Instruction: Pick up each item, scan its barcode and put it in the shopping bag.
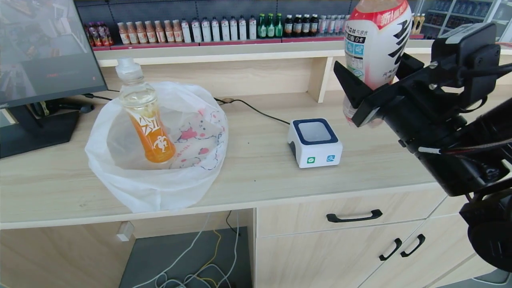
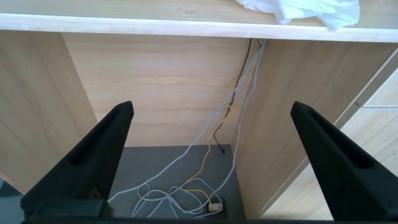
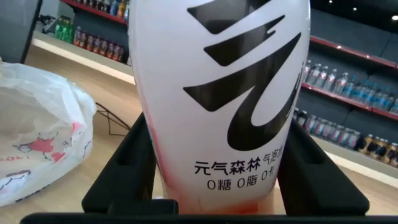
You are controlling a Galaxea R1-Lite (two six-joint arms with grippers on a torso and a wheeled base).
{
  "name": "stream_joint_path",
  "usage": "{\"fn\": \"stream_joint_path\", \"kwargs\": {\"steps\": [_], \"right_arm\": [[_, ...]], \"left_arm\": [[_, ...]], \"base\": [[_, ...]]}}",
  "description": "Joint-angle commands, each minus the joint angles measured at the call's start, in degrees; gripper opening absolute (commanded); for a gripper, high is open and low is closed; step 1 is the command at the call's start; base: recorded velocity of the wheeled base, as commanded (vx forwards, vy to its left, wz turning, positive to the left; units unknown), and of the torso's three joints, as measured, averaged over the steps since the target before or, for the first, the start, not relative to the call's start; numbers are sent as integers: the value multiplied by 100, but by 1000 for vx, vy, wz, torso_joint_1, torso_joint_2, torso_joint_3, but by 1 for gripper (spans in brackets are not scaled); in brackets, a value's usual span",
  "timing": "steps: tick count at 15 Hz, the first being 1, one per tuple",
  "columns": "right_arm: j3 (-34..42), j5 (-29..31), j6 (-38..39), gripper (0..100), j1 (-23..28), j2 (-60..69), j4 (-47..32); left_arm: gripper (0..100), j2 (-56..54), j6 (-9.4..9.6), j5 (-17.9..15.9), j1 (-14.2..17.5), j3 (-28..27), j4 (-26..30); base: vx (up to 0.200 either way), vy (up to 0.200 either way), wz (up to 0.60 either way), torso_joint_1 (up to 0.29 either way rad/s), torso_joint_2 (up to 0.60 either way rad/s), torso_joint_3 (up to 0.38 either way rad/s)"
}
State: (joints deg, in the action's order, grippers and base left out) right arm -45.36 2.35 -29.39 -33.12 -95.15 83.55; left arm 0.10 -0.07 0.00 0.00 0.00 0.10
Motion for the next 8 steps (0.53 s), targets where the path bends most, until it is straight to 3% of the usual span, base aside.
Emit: {"fn": "stream_joint_path", "kwargs": {"steps": [1,4,8], "right_arm": [[-456,-288,-304,0,7,-144,-217],[-1238,-1009,-919,0,7,-584,-445],[-1203,-1606,-1403,0,43,-874,-401]], "left_arm": [[100,-1,-1,0,0,0,-1],[100,-1,-1,0,0,0,-1],[100,-1,-1,0,0,0,-1]], "base": [[0,0,0,0,0,0],[0,0,0,0,0,0],[0,0,0,0,0,0]]}}
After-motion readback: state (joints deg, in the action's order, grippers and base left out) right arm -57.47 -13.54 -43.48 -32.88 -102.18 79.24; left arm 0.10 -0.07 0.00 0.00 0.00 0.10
